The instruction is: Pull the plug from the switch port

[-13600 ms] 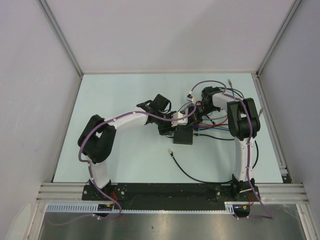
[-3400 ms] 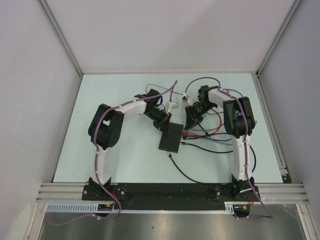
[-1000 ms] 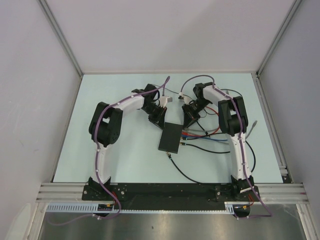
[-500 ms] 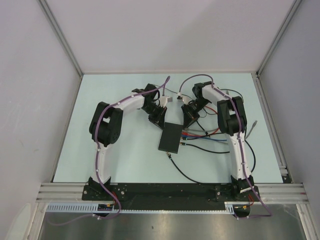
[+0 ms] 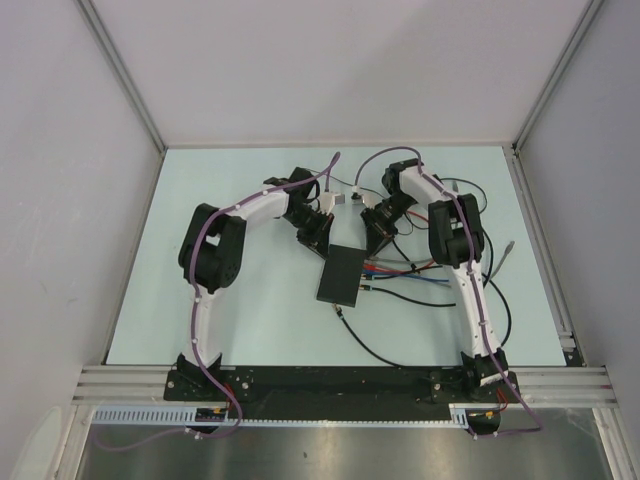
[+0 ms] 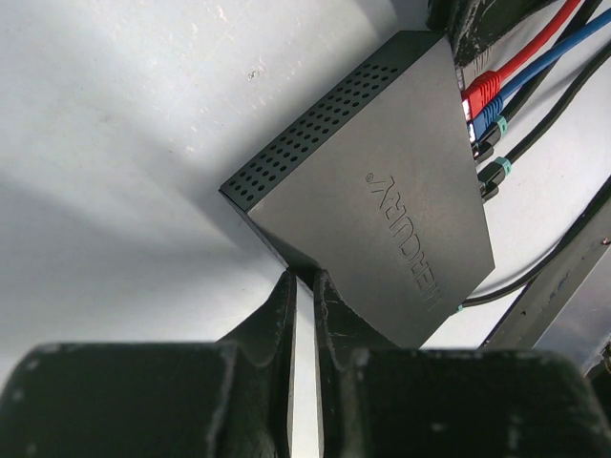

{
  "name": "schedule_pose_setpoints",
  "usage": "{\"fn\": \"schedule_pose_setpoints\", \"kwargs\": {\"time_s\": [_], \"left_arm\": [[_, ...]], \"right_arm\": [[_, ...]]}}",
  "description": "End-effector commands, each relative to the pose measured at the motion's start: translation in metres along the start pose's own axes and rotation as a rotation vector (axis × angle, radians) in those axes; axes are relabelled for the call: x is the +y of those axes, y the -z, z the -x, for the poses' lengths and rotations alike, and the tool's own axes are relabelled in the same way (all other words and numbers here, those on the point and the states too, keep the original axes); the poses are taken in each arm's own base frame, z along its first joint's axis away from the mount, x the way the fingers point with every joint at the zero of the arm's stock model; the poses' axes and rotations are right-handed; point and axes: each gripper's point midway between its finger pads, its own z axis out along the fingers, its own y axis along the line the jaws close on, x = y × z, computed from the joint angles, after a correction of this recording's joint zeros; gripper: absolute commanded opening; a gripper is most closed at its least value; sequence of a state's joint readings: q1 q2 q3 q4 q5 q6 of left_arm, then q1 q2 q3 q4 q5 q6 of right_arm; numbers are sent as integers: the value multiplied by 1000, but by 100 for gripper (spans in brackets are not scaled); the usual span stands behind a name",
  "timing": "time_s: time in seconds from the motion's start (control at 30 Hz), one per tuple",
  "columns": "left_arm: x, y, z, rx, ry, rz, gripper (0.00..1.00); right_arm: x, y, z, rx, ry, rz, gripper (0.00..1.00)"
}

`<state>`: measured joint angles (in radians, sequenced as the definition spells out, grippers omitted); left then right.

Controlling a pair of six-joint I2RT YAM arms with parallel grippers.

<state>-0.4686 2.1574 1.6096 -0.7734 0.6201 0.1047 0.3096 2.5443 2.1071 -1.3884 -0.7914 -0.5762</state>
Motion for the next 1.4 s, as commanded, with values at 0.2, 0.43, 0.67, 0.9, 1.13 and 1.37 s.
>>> {"fn": "schedule_pose_setpoints", "kwargs": {"time_s": [0.2,0.43,0.67,0.9,1.13,1.37], "left_arm": [[28,-35,10,-19,-120,102,3],[-48,29,65,-240,-334,-107,2],[-55,-16,34,-125,-295,-158,0],[-21,-39,17,-61,-169,-54,0],[-10,-41,18,-58,-133,-39,0],[-4,-43,16,-56,-132,-19,0]], "right_arm": [[-71,-32,-46,264,-64,-150,0],[-70,-32,-48,284,-56,-150,0],[-71,-33,-50,313,-22,-171,0],[-62,-37,-60,373,-9,-159,0],[-53,-40,-72,433,-9,-172,0],[-46,-36,-71,402,-100,-171,0]]}}
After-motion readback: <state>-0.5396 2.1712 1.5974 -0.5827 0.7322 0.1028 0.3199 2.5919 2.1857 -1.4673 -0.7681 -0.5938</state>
